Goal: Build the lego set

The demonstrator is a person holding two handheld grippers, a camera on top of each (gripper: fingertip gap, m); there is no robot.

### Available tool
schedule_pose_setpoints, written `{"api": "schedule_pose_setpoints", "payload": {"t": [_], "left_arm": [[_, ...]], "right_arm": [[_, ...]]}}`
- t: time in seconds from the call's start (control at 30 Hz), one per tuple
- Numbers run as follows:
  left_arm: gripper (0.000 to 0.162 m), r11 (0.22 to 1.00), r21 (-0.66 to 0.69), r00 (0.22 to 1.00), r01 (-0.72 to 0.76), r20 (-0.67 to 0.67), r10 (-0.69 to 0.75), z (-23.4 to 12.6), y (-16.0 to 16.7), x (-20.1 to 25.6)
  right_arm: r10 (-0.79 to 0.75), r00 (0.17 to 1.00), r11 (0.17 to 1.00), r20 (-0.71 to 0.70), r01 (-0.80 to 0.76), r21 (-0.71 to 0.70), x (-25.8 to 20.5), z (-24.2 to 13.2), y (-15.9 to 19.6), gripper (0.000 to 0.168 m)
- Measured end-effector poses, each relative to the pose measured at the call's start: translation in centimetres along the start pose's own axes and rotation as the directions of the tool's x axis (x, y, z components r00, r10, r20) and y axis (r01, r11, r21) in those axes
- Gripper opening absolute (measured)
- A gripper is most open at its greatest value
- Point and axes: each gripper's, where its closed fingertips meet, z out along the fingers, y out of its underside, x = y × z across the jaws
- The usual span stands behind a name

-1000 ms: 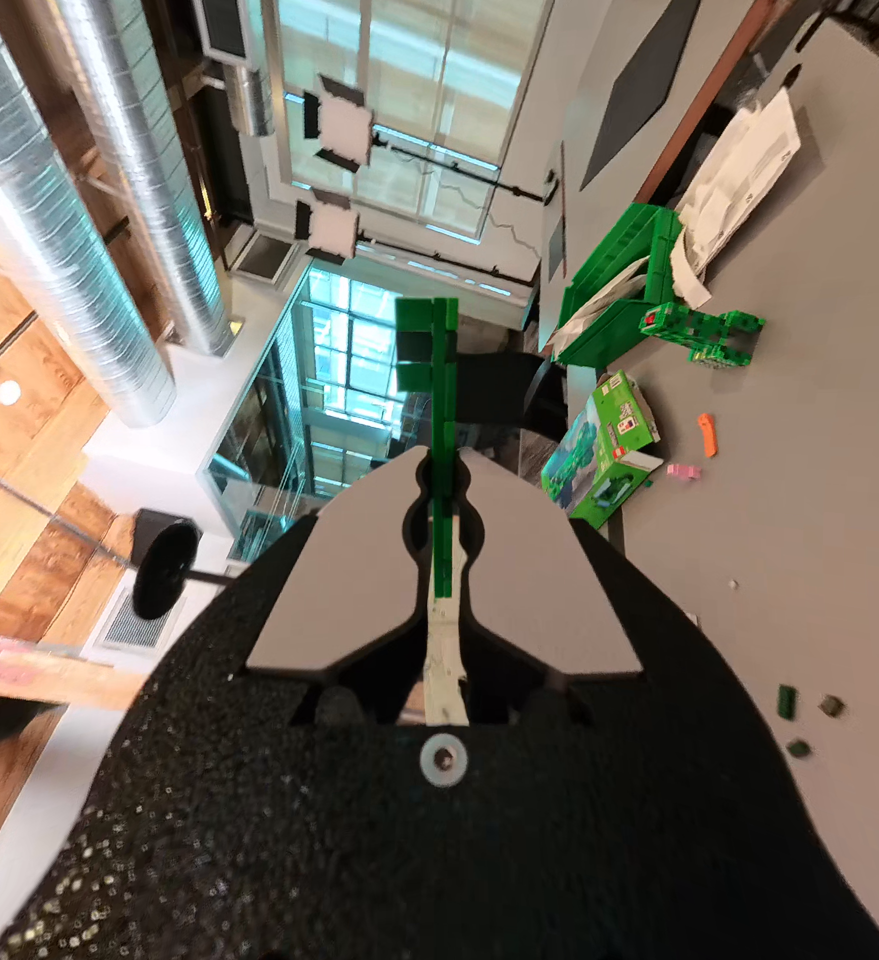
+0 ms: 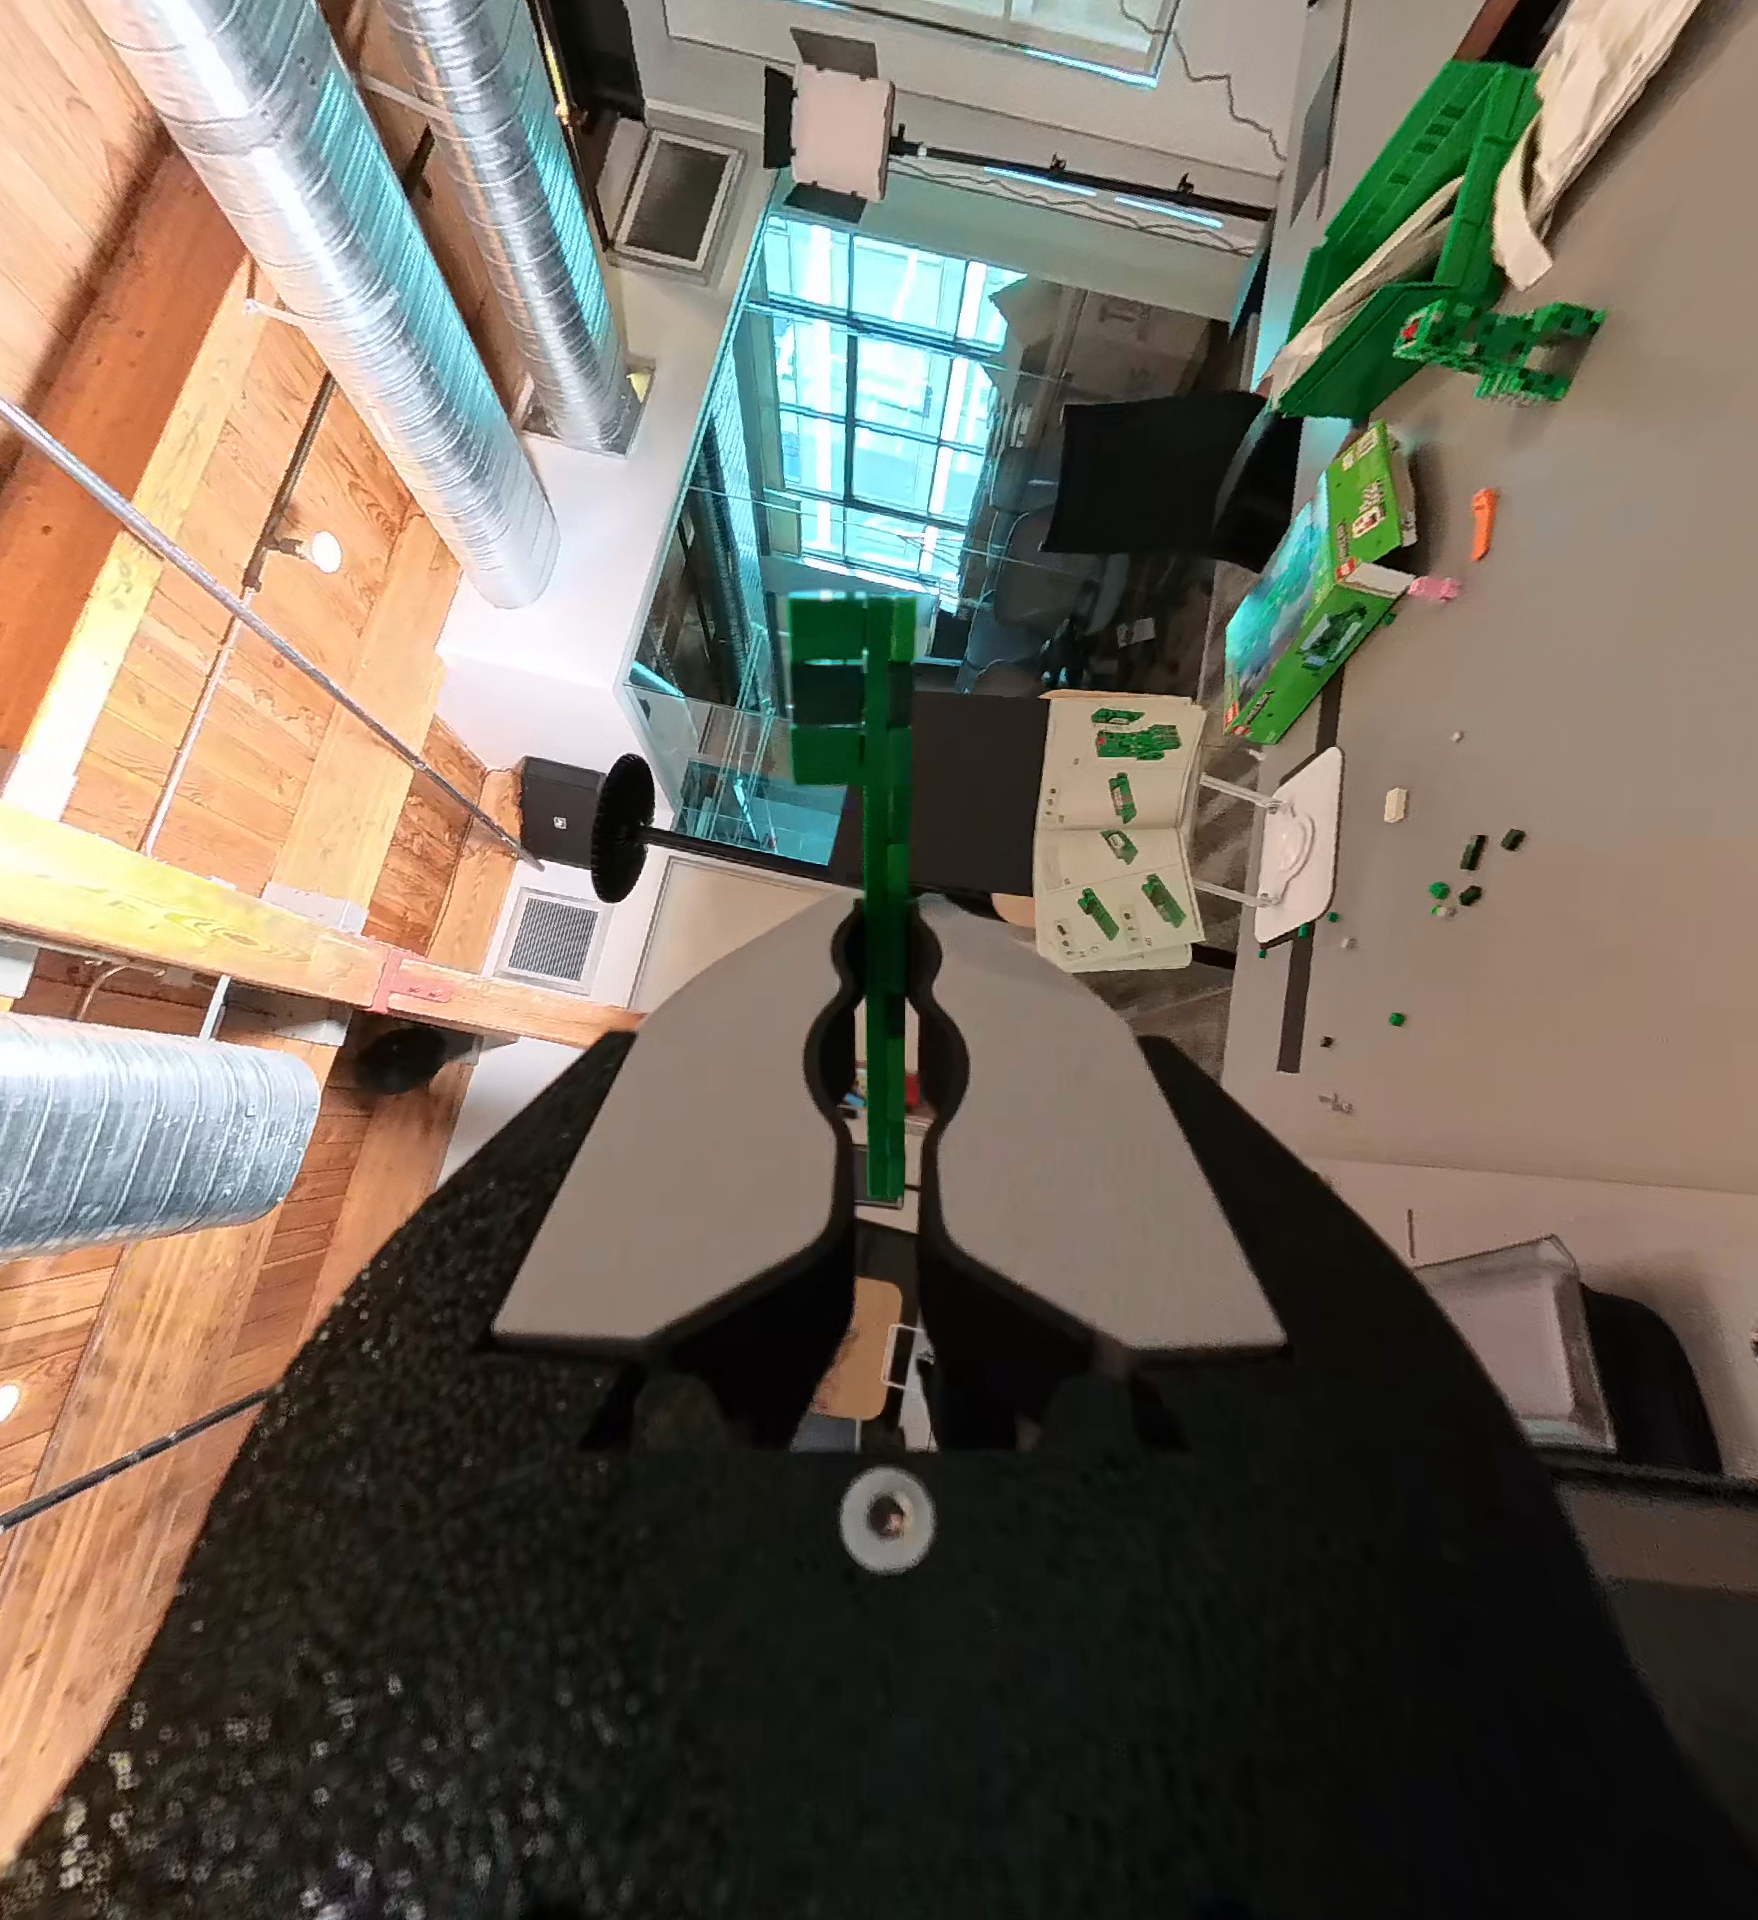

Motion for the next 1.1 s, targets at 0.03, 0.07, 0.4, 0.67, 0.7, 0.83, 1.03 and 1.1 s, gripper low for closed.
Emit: {"api": "schedule_pose_setpoints", "payload": {"t": [0.03,0.07,0.4,0.67,0.7,0.83,1.03,1.1], "left_arm": [[0.005,1.0,0.004,1.0,-0.007,-0.012,0.007,-0.3,0.0,0.5],[0.005,1.0,0.004,1.0,-0.019,-0.021,0.019,-0.5,0.0,0.9],[0.005,0.993,0.101,0.997,0.055,-0.05,-0.051,-0.9,-3.1,3.3],[0.005,0.981,0.194,0.993,0.029,-0.118,-0.006,-0.3,-7.5,5.6],[0.005,0.98,0.199,0.993,0.028,-0.119,-0.004,-0.2,-7.7,5.7],[0.005,0.978,0.21,0.994,0.013,-0.108,0.01,0.5,-8.3,5.3],[0.005,0.98,0.193,0.992,-0.043,-0.105,0.064,2.3,-8.2,4.3],[0.005,0.978,0.2,0.99,-0.063,-0.111,0.086,2.5,-8.6,4.4]], "right_arm": [[-0.013,1.0,1.0,-0.019,0.013,-0.016,0.7,-0.7,0.3,0.028],[-0.023,0.999,0.999,-0.038,0.022,-0.036,1.5,-1.4,0.5,0.028],[-0.031,0.987,0.998,-0.155,0.022,-0.056,5.2,-9.7,-0.8,0.029],[-0.028,0.989,0.999,-0.145,0.024,-0.03,4.6,-11.4,-1.8,0.029],[-0.023,0.989,0.999,-0.145,0.019,-0.03,4.5,-11.5,-1.7,0.029],[0.005,0.992,1.0,-0.13,-0.007,-0.012,3.7,-11.8,-1.7,0.03],[-0.028,0.989,0.999,-0.146,0.022,-0.048,3.9,-12.9,-0.9,0.029],[0.003,0.99,0.998,-0.139,-0.012,-0.067,4.0,-13.4,0.1,0.03]]}}
